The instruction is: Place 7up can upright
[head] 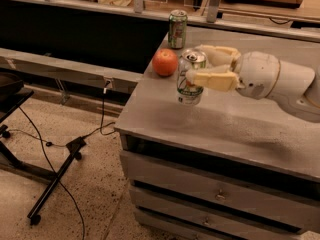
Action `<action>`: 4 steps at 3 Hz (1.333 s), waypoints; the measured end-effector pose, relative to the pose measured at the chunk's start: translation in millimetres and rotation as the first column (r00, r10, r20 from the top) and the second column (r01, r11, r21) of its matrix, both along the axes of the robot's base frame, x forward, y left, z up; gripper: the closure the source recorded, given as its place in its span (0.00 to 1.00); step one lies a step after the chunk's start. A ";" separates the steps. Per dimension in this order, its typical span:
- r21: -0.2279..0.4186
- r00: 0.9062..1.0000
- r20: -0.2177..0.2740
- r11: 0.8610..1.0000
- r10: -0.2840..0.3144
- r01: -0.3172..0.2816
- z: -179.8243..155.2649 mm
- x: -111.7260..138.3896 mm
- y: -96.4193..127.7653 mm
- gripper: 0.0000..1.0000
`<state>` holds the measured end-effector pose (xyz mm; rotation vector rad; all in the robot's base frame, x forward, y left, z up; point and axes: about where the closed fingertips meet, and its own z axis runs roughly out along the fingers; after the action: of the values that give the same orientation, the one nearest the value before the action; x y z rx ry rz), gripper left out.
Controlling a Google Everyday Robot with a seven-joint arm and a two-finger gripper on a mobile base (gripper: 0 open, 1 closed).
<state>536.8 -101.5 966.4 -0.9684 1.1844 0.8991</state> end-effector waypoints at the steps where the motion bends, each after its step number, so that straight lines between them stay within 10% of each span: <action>1: -0.012 0.997 0.072 0.999 -0.038 0.039 -32.1 5.9 2.6 1.00; 4: -0.098 0.994 0.092 0.993 -0.053 0.062 -47.8 9.6 9.1 0.36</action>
Offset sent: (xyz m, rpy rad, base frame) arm 0.0159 -0.0039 -0.0713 -0.2326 -0.0933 -0.1187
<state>546.4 -92.5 918.6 -1.0397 1.1841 0.7483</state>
